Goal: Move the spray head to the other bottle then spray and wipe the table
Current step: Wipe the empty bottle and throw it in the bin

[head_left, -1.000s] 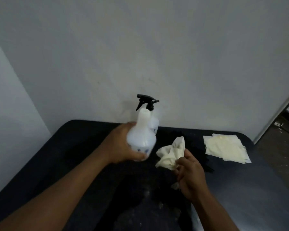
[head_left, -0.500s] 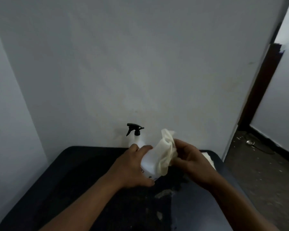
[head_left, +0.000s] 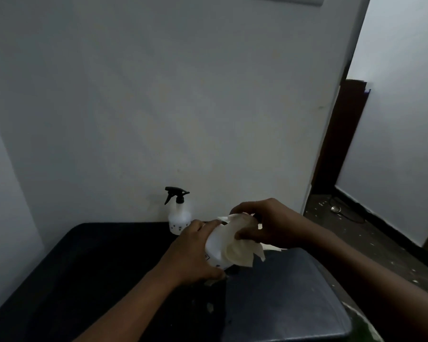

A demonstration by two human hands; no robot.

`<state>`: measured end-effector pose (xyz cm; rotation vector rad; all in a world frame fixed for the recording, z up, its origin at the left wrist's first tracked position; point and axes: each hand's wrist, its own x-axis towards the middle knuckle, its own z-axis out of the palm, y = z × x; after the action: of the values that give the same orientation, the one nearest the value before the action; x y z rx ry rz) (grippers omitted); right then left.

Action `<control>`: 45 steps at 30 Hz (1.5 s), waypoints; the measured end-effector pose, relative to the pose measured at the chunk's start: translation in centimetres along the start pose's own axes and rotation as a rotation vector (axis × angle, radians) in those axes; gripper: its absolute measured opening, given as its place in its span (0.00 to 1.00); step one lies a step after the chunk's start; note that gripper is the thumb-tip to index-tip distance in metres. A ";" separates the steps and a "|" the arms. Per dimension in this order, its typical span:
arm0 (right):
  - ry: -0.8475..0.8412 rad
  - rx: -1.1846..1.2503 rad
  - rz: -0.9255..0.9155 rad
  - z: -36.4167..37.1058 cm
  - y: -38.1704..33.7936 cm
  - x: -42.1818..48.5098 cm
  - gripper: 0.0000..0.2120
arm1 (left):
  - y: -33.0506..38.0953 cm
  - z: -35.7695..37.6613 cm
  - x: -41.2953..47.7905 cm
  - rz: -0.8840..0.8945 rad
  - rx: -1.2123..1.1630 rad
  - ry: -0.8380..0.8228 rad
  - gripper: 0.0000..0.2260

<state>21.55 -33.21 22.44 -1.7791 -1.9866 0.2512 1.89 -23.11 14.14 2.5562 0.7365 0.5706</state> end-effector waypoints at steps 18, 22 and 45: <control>0.172 -0.203 0.456 -7.1 12.1 -8.5 0.23 | 4.3 1.9 6.9 0.049 -0.121 0.116 0.35; 0.123 -0.274 0.628 -7.4 17.4 -12.4 0.23 | 5.6 3.6 9.1 0.111 -0.127 0.118 0.28; -0.128 -0.146 1.139 2.7 34.8 -18.9 0.27 | 4.4 8.7 15.8 0.065 -0.118 0.085 0.18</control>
<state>52.50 -46.08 1.13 -2.8559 -0.8401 0.5753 20.12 -19.88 13.30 2.4673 0.6306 0.7259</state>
